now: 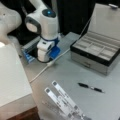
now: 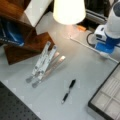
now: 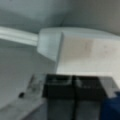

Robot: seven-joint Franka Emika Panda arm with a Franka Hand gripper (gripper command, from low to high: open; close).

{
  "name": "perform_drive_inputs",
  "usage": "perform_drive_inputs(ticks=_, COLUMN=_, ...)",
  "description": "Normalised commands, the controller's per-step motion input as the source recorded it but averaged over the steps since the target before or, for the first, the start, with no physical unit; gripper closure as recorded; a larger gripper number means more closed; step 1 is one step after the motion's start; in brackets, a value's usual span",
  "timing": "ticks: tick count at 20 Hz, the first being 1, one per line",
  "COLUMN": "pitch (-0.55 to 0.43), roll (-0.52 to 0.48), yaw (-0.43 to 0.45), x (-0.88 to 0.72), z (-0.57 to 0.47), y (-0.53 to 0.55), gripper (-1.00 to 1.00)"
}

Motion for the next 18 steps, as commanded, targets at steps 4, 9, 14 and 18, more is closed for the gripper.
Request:
perform_drive_inputs(ticks=4, pitch=-0.486, roll=0.034, yaw=0.034, x=-0.65, z=-0.37, y=-0.04, gripper=1.0)
perform_drive_inputs(ticks=9, pitch=-0.506, roll=0.043, yaw=-0.018, x=-0.64, z=-0.36, y=0.05, gripper=1.0)
perform_drive_inputs(ticks=14, pitch=-0.476, roll=0.072, yaw=-0.03, x=-0.64, z=-0.37, y=-0.02, gripper=1.0)
perform_drive_inputs(ticks=18, pitch=-0.449, roll=0.089, yaw=-0.017, x=-0.6, z=-0.32, y=-0.22, gripper=1.0)
